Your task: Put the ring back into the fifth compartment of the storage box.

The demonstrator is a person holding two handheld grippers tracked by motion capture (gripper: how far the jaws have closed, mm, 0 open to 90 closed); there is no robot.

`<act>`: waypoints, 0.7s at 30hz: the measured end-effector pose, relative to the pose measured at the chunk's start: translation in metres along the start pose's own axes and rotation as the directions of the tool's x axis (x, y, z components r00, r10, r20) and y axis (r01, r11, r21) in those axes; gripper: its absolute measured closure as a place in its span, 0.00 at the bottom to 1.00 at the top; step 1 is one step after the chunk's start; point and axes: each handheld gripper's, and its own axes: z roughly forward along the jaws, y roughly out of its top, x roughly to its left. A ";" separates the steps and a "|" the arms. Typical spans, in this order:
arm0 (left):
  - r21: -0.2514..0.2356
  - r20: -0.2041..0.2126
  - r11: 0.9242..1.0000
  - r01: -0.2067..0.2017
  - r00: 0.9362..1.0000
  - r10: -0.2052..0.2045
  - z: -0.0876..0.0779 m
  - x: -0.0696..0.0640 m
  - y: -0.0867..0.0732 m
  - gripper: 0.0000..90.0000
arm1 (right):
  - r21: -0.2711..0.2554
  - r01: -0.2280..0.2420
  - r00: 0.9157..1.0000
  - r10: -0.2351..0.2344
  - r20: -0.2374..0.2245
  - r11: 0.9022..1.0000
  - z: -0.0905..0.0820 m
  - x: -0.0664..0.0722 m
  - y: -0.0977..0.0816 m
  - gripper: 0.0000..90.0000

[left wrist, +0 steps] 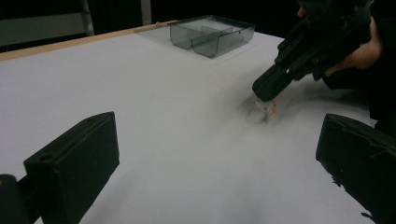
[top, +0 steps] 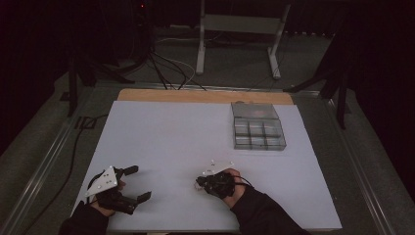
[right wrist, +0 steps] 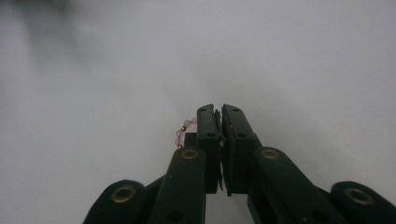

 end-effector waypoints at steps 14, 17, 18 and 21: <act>0.000 0.001 1.000 0.000 1.000 0.000 0.001 0.000 0.000 0.01 | -0.056 -0.025 1.000 0.026 0.017 0.998 -0.019 -0.010 0.008 0.97; 0.003 0.001 1.000 0.002 1.000 -0.002 0.001 0.000 0.000 0.01 | -0.059 -0.029 0.999 0.031 0.021 0.998 -0.021 -0.011 0.009 0.97; 0.001 0.002 1.000 0.002 1.000 -0.002 0.001 0.000 0.000 0.01 | -0.063 -0.031 0.999 0.032 0.023 0.998 -0.022 -0.012 0.009 0.97; 0.006 0.002 1.000 0.001 1.000 -0.001 0.001 0.000 0.000 0.01 | -0.072 -0.033 0.999 0.036 0.033 0.997 -0.025 -0.016 0.010 0.97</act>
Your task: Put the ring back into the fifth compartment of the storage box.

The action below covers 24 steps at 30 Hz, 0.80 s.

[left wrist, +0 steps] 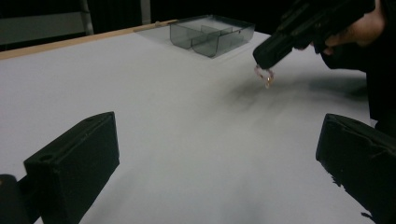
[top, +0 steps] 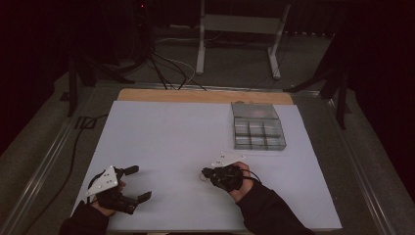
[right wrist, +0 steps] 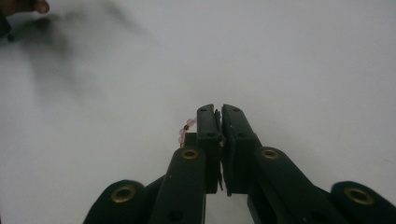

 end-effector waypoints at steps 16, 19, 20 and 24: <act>-0.001 -0.001 1.000 0.003 1.000 -0.003 0.000 0.000 0.000 0.01 | -0.056 -0.044 0.996 0.048 0.072 0.997 -0.020 -0.028 0.007 0.97; -0.004 0.000 1.000 0.005 1.000 -0.005 0.000 0.000 0.000 0.01 | -0.063 -0.053 0.995 0.058 0.085 0.997 -0.023 -0.033 0.007 0.97; -0.005 0.000 1.000 0.004 1.000 -0.004 0.000 0.000 0.000 0.01 | -0.065 -0.056 0.994 0.062 0.089 0.996 -0.024 -0.034 0.007 0.97; -0.004 0.002 1.000 0.004 1.000 -0.004 0.000 0.000 0.000 0.01 | -0.071 -0.067 0.992 0.074 0.103 0.995 -0.027 -0.040 0.006 0.97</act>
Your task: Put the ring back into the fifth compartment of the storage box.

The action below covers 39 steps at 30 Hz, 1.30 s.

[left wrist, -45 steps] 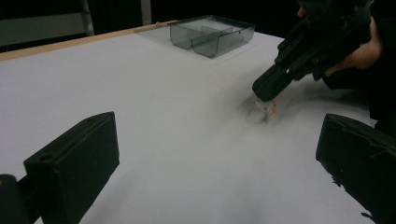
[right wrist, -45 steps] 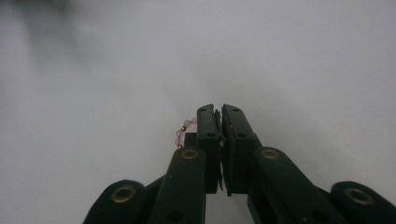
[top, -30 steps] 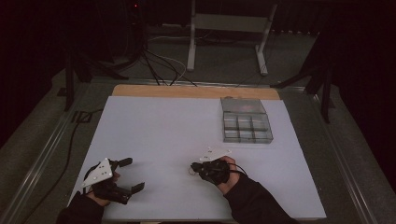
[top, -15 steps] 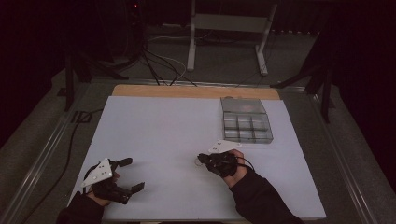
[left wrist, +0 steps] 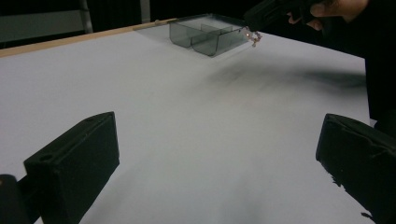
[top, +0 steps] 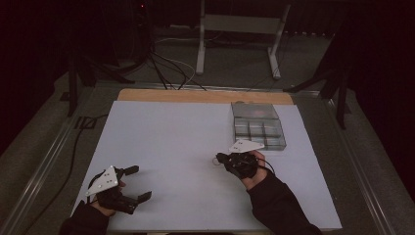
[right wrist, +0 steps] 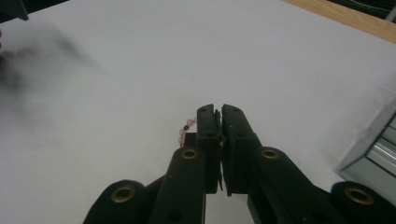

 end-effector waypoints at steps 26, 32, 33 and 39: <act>-0.001 0.001 1.000 0.000 1.000 0.000 0.000 0.000 0.000 0.01 | -0.061 -0.076 0.986 0.084 0.141 0.995 -0.028 -0.045 0.001 0.97; -0.001 0.001 1.000 0.000 1.000 0.000 0.000 0.000 0.000 0.01 | -0.082 -0.098 0.979 0.111 0.172 0.992 -0.037 -0.057 0.001 0.97; -0.001 0.001 1.000 0.000 1.000 0.000 0.000 0.000 0.000 0.01 | -0.082 -0.098 0.979 0.111 0.172 0.992 -0.037 -0.057 0.001 0.97; 0.000 0.001 1.000 -0.001 1.000 0.001 0.000 0.000 0.000 0.01 | -0.094 -0.122 0.970 0.139 0.198 0.988 -0.043 -0.068 -0.002 0.97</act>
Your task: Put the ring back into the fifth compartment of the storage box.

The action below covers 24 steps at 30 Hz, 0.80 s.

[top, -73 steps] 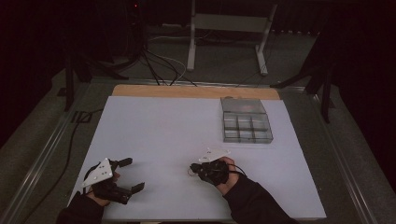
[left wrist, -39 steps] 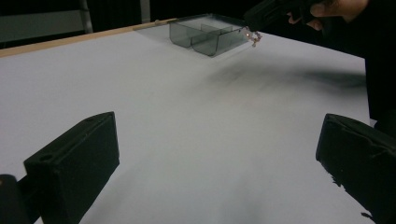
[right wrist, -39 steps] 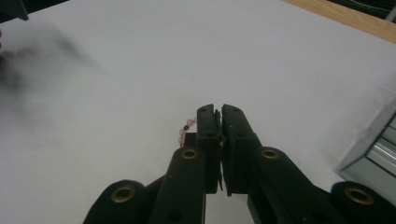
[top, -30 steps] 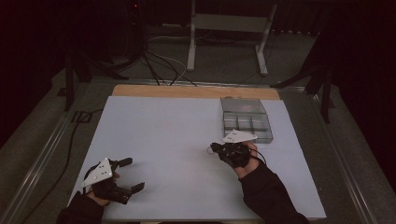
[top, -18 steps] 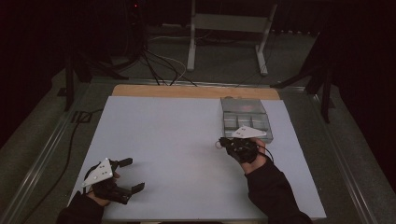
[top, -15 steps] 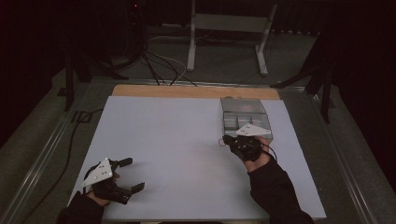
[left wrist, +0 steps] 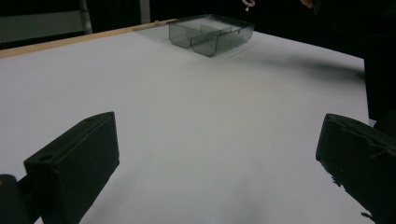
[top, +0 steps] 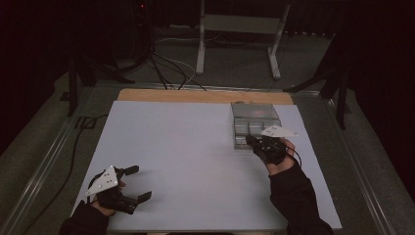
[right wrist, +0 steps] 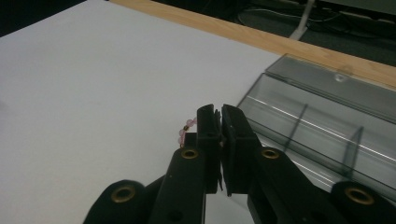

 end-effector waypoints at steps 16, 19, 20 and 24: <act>0.001 -0.002 1.000 -0.003 1.000 0.003 0.000 0.000 0.000 0.01 | -0.008 -0.065 0.994 0.065 0.090 0.998 0.000 -0.032 -0.007 0.97; 0.003 -0.001 1.000 -0.002 1.000 0.002 0.001 0.000 0.000 0.01 | -0.006 -0.079 0.992 0.080 0.101 0.997 0.003 -0.037 -0.008 0.97; 0.003 -0.001 1.000 -0.002 1.000 0.002 0.001 0.000 0.000 0.01 | -0.007 -0.082 0.991 0.082 0.106 0.997 0.004 -0.038 -0.009 0.97; 0.006 -0.002 1.000 -0.005 1.000 0.005 0.001 0.000 0.000 0.01 | -0.002 -0.097 0.987 0.096 0.128 0.995 0.006 -0.043 -0.010 0.96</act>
